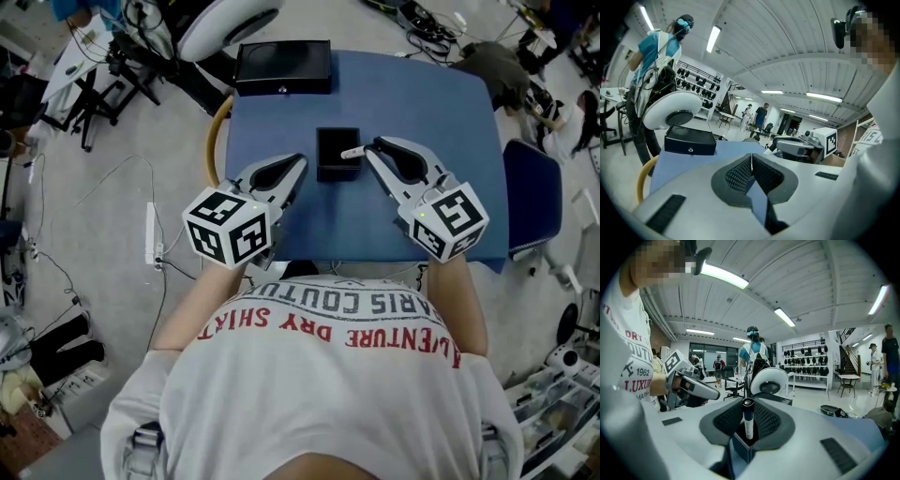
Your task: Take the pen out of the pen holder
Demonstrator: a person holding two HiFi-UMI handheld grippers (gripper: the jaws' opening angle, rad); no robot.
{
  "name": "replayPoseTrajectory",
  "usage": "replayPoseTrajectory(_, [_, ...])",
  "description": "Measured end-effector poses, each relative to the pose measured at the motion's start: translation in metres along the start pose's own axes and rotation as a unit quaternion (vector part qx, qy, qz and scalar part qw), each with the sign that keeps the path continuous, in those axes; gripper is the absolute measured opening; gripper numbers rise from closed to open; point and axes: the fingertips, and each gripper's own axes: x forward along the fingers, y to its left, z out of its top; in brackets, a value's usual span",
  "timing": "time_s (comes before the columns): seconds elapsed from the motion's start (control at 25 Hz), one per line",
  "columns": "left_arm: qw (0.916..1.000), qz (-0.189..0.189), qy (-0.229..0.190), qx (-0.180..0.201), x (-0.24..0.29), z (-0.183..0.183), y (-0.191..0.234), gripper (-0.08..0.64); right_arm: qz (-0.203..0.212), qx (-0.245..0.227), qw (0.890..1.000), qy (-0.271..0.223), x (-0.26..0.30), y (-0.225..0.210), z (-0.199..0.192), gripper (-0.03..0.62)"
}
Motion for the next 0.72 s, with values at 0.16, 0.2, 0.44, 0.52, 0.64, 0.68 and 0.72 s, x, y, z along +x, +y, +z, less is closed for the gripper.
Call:
replayPoseTrajectory(0.16, [0.9999,0.007,-0.010,0.011,-0.008,0.003,-0.016,0.029,0.003,-0.014,1.000,-0.025,-0.020,0.005,0.019,0.083])
replayPoseTrajectory(0.2, [0.9998,0.009,-0.012,0.013,-0.011,0.004,-0.020,0.029,0.004,-0.018,0.999,-0.030,-0.025,0.007,0.024,0.083])
replayPoseTrajectory(0.44, [0.9992,0.015,-0.027,0.025,-0.023,0.010,-0.040,0.029,0.014,-0.015,0.998,-0.060,-0.054,0.018,0.046,0.083])
replayPoseTrajectory(0.52, [0.9991,0.014,-0.029,0.028,-0.026,0.007,-0.052,0.029,0.012,-0.011,0.998,-0.064,-0.069,0.020,0.045,0.083])
replayPoseTrajectory(0.64, [0.9988,0.010,-0.033,0.035,-0.029,0.002,-0.068,0.029,0.007,-0.001,0.998,-0.070,-0.089,0.021,0.042,0.083])
replayPoseTrajectory(0.68, [0.9987,0.009,-0.034,0.036,-0.030,0.000,-0.073,0.029,0.005,-0.001,0.998,-0.070,-0.095,0.022,0.040,0.083])
replayPoseTrajectory(0.72, [0.9987,0.007,-0.036,0.036,-0.031,-0.002,-0.078,0.029,0.003,-0.002,0.998,-0.069,-0.101,0.023,0.037,0.083])
